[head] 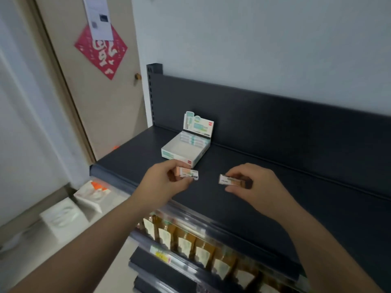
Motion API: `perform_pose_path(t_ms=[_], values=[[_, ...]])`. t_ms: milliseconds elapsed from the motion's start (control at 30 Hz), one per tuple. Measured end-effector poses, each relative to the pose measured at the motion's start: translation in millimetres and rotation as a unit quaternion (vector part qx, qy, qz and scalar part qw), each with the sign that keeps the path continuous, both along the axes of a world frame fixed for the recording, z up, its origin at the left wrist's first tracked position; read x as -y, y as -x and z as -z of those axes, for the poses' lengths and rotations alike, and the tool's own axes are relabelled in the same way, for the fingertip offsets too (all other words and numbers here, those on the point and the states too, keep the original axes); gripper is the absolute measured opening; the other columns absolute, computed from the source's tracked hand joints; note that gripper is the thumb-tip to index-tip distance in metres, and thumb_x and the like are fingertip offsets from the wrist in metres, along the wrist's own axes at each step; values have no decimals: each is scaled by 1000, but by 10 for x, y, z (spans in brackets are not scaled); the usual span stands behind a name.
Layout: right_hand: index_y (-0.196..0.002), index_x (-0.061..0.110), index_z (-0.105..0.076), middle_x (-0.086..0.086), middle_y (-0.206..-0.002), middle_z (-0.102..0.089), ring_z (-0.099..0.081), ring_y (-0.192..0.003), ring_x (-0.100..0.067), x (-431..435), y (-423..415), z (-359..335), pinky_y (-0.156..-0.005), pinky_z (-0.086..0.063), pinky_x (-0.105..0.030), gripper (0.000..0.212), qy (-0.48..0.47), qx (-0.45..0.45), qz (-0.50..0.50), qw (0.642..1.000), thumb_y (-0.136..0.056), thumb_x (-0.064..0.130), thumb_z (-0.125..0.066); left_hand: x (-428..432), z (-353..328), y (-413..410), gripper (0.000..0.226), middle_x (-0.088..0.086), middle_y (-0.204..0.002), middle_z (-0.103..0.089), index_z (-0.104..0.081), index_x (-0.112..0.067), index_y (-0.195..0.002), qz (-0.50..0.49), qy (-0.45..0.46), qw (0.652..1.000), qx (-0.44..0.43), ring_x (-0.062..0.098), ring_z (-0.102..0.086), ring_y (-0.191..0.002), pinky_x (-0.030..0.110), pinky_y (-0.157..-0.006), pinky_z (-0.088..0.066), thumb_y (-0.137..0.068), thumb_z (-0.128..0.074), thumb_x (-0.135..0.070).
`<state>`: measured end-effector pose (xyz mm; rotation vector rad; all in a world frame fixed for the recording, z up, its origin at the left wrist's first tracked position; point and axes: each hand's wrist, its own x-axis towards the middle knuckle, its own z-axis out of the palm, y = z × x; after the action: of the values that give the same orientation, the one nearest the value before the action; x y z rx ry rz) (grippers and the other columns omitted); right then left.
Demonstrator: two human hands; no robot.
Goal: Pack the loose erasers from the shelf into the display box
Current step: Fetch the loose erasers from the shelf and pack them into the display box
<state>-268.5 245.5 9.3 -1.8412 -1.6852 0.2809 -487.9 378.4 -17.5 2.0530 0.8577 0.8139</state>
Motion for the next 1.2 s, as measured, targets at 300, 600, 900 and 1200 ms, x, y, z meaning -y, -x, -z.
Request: perform_pose_path(t_ms=[300,600,900,1200], values=[[-99,32,-68,18,-92,-60,-55,-92,5,-1067,141,-146,-76,-41,-6,27,-21,-8,-40,999,-76,22,-80,-1009,-47,157,24,2,-80,-69,-70,-30,-98,4,-22,1000,8,13,-60,-66,30,-67,-51,-81,-72,-12],[-96,42,-63,20,-96,-60,-54,-92,6,-1748,214,-68,-75,-43,-9,26,24,-6,-19,1000,-78,28,-77,-1764,-132,121,9,-14,-97,-63,-46,-31,-91,76,-64,994,-37,11,-62,-92,41,-82,-51,-94,-54,-27],[-112,36,-63,30,-103,-54,-49,-102,0,-2005,336,51,-89,-40,-16,32,28,62,99,993,-82,29,-73,-2470,-110,-164,21,-13,-92,-53,-61,-34,-110,206,-174,953,-138,1,-51,-80,17,-69,-41,-90,-57,-41],[-113,42,-59,32,-95,-54,-48,-92,-1,-1872,433,85,-92,-45,-43,36,37,59,222,973,-82,28,-73,-2630,-133,-567,33,-17,-104,-58,-55,-32,-116,267,-185,935,-139,0,-54,-84,17,-70,-43,-86,-66,-43]])
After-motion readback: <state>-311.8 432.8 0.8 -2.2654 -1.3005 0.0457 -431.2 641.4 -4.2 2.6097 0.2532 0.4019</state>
